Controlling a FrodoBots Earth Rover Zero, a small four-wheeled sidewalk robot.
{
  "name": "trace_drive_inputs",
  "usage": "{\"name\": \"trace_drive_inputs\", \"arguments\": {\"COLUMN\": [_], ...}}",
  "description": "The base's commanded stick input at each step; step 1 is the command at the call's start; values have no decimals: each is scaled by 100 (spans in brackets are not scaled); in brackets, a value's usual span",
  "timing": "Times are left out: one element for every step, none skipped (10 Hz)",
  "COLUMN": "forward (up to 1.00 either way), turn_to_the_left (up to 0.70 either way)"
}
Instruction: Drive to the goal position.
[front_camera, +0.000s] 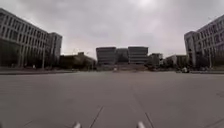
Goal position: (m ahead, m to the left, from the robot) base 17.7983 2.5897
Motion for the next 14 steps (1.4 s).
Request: {"name": "trace_drive_inputs", "arguments": {"forward": [70,70,70,70,70,70,70,70,70,70,70,70,70,70], "turn_to_the_left": [0,0,0,0,0,0,0,0,0,0,0,0,0,0]}}
